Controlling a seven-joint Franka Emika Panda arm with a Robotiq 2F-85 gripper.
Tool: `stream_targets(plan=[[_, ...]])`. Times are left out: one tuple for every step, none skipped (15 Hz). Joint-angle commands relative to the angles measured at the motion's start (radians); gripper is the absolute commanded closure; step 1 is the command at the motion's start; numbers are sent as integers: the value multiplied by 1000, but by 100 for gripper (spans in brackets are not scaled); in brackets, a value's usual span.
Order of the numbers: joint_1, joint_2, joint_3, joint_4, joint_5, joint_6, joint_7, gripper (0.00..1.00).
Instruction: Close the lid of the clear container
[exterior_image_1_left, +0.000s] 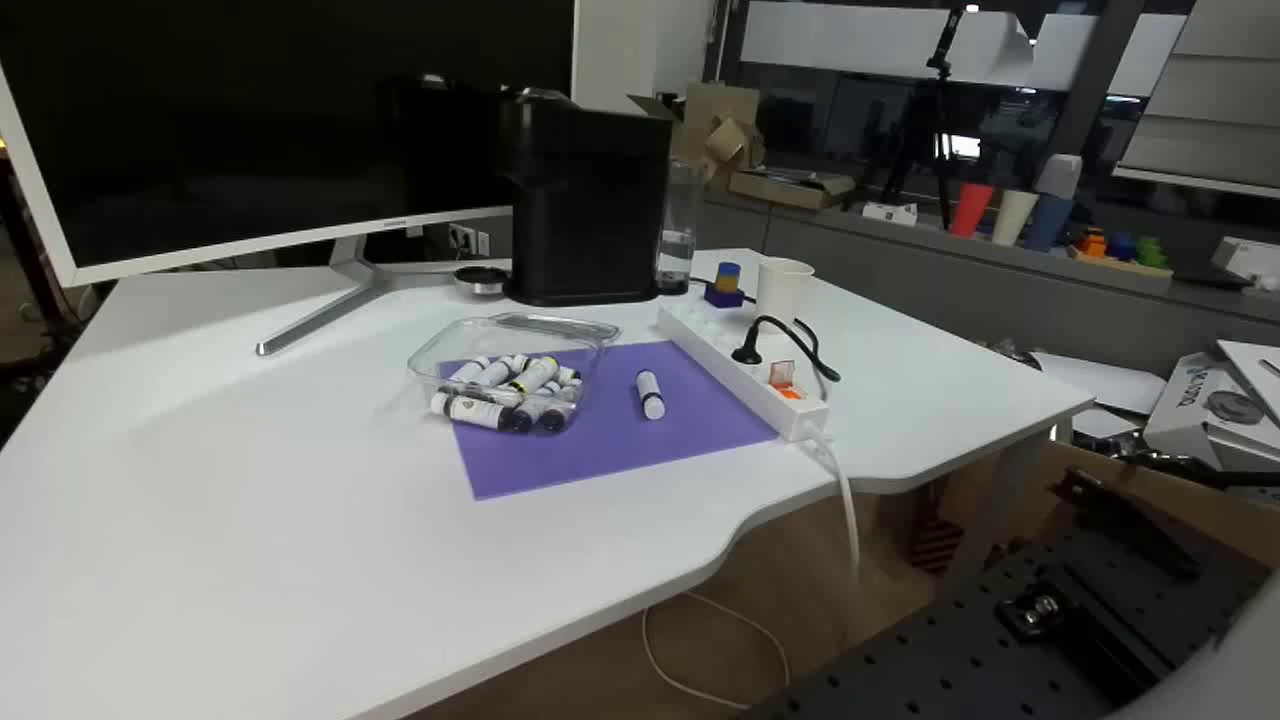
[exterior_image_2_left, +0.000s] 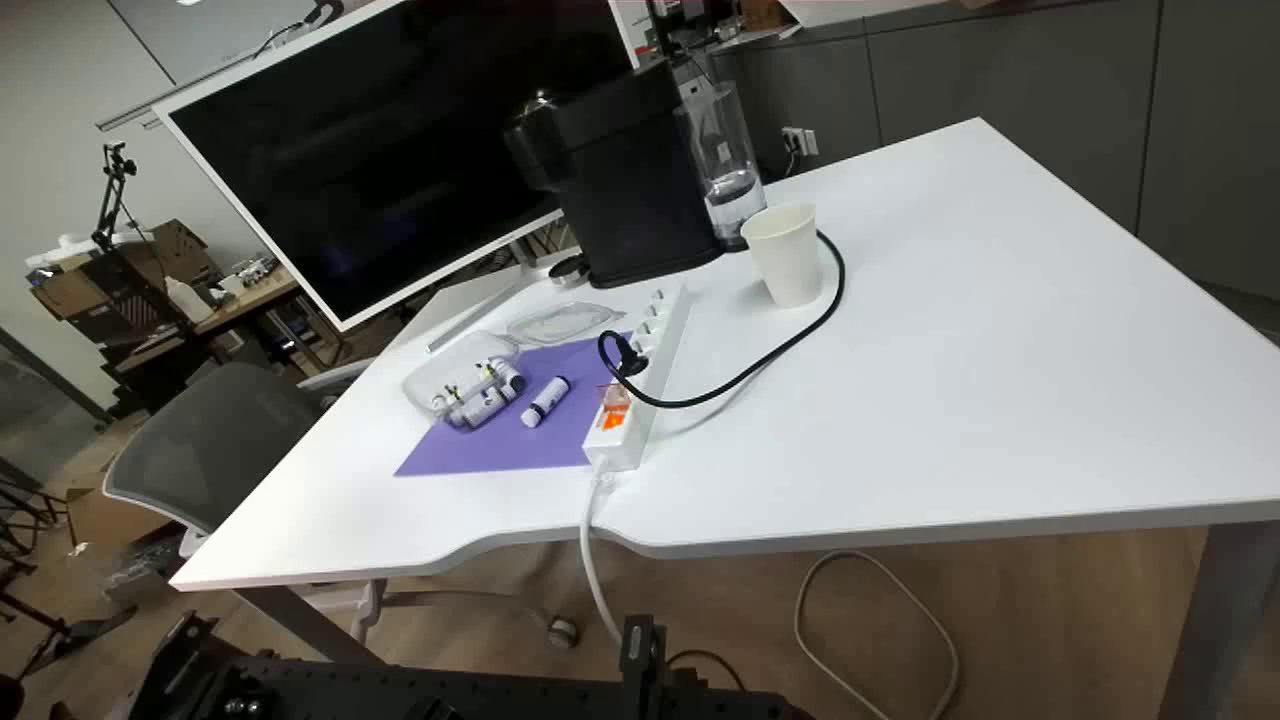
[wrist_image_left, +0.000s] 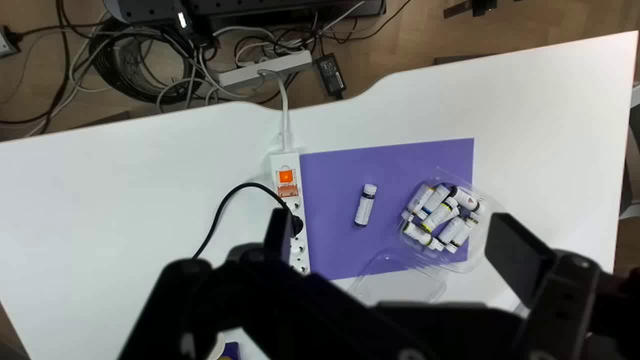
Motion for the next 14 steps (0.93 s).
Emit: stream_targets(plan=[[-12,3,8,4,5,-2,-6,0],[-12,3,8,4,5,-2,-6,0],[-12,2,8,4,5,-2,-6,0],[-12,2,8,4,5,-2,-6,0],[-12,2,8,4,5,-2,-6,0],[-12,2,8,4,5,-2,-6,0],[-12,2,8,4,5,-2,-6,0],[-12,2,8,4,5,-2,-6,0],[-12,2,8,4,5,-2,-6,0],[-12,2,8,4,5,-2,-6,0],[-12,2,8,4,5,-2,-6,0],[-12,2,8,4,5,-2,-6,0],[-16,-3,17,-10,-3,35,7,0],[-16,7,19,-15,1,67,14,0]])
